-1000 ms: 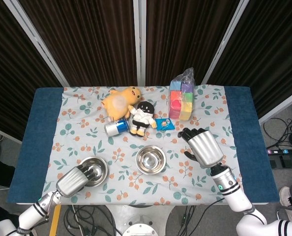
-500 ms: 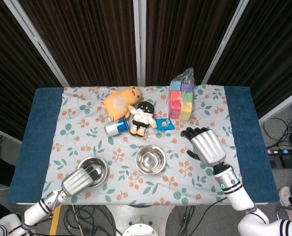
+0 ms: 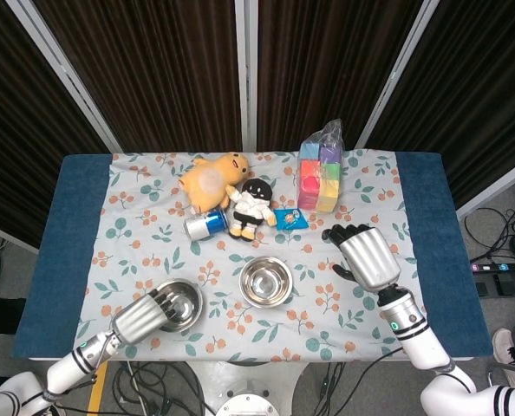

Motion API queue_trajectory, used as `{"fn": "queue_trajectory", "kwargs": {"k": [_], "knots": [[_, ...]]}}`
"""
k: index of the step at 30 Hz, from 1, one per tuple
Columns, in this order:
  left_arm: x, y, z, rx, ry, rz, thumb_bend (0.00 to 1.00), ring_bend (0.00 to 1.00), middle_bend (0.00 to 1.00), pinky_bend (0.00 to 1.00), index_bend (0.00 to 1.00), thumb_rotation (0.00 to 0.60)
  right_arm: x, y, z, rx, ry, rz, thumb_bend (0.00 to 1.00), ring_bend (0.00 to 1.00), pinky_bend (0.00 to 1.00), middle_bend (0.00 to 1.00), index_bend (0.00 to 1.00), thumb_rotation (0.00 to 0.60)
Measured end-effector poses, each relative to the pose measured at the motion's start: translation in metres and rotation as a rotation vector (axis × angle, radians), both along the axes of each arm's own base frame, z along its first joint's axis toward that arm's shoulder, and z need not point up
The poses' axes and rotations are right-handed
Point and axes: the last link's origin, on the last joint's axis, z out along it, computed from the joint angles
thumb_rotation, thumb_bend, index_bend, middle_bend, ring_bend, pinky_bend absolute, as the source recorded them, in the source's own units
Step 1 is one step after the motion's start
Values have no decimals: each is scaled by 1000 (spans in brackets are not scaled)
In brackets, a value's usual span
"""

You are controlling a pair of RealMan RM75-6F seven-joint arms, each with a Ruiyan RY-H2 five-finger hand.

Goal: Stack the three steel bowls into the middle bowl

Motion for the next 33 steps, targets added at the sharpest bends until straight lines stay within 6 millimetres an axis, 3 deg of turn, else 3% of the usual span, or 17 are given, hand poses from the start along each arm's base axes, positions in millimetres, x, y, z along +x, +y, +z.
{"fn": "queue_trajectory", "kwargs": {"k": [14, 20, 26, 33], "knots": [[14, 9, 5, 31, -52, -36, 334, 607, 719, 672, 719, 600, 0, -1, 5, -13, -14, -2, 26, 545, 659, 466, 389, 600], [47, 28, 3, 35, -86, -107, 335, 608, 722, 671, 721, 600, 8, 1, 14, -41, -45, 25, 26, 545, 659, 465, 389, 600], [96, 51, -7, 28, -114, -180, 335, 613, 724, 671, 723, 600, 17, 5, 33, -99, -99, 51, 26, 545, 659, 464, 389, 600], [138, 55, -38, -34, -106, -223, 336, 617, 726, 671, 724, 600, 17, 10, 55, -146, -144, 54, 26, 545, 659, 464, 389, 600]]}}
